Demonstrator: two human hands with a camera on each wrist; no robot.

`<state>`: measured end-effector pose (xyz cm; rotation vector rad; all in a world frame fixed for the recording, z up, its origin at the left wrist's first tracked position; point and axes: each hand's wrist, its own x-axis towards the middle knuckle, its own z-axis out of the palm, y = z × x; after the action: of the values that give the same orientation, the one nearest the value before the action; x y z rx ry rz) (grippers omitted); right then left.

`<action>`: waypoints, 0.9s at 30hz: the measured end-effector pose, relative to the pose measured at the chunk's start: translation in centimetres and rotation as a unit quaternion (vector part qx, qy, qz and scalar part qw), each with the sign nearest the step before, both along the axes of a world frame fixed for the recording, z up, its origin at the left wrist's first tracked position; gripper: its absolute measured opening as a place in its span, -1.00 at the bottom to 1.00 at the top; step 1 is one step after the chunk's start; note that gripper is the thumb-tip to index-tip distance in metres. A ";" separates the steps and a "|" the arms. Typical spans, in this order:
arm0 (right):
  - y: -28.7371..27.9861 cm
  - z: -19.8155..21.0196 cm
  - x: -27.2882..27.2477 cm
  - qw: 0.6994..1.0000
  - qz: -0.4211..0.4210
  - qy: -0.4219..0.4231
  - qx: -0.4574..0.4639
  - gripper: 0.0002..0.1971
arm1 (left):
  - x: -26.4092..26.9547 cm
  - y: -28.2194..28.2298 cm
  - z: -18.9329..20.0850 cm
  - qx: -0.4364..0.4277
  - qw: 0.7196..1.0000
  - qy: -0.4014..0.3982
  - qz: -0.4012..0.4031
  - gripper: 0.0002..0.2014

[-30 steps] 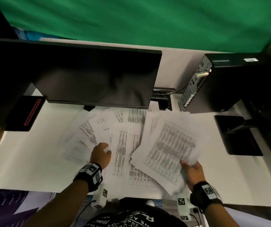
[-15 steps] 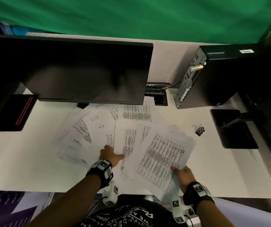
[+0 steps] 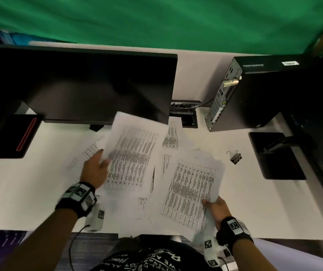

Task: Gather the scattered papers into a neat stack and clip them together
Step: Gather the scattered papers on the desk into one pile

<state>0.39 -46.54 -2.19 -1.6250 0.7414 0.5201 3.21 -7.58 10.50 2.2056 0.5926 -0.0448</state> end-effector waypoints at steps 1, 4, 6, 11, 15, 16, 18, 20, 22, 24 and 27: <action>-0.2 0.1 0.1 1.000 0.000 0.003 -0.007 -0.91 | 0.3 0.5 1.0 -0.027 0.999 -0.035 -0.003 -0.75; -0.9 0.6 -0.3 0.999 0.009 0.004 -0.033 -0.93 | 1.5 0.5 2.0 -0.139 0.987 -0.080 0.007 -0.79; -1.4 0.7 -0.6 1.000 0.006 0.005 -0.021 -0.97 | 2.3 -1.0 0.5 -0.177 0.983 -0.051 0.002 -0.72; -2.5 -0.7 -0.2 0.995 -0.062 0.018 0.080 -0.21 | 2.1 -8.4 -5.8 -0.141 0.985 0.064 -0.071 -0.55; -2.3 0.1 -0.2 0.997 0.003 0.031 0.070 -0.12 | 0.8 -11.8 -9.3 -0.076 0.978 0.131 -0.145 -0.52; -2.1 0.6 -0.2 0.999 0.045 0.000 0.018 -0.24 | 0.5 -11.6 -9.6 -0.031 0.982 0.128 -0.137 -0.53; -2.1 0.7 -0.4 0.995 0.078 -0.026 -0.065 -0.53 | 0.4 -10.1 -9.9 0.037 0.989 0.131 -0.053 -0.53; -2.4 0.4 -0.5 0.996 0.061 -0.020 -0.069 -0.63 | 0.5 -7.9 -9.6 0.082 0.977 0.188 0.062 -0.40; -2.5 0.3 -0.4 0.997 0.051 -0.015 -0.052 -0.69 | 0.5 -6.5 -9.2 0.089 0.955 0.258 0.119 -0.24; -2.5 0.0 -0.3 0.997 0.051 -0.016 -0.054 -0.74 | 0.6 -6.3 -9.2 0.071 0.952 0.271 0.125 -0.14; -2.5 -0.4 0.0 0.996 0.053 -0.019 -0.067 -0.77 | 0.6 -6.8 -9.6 0.012 0.957 0.252 0.141 -0.05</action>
<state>0.43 -49.07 -2.61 -1.8028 0.6763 0.5237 3.82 -14.38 0.95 2.1131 1.1899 -0.4628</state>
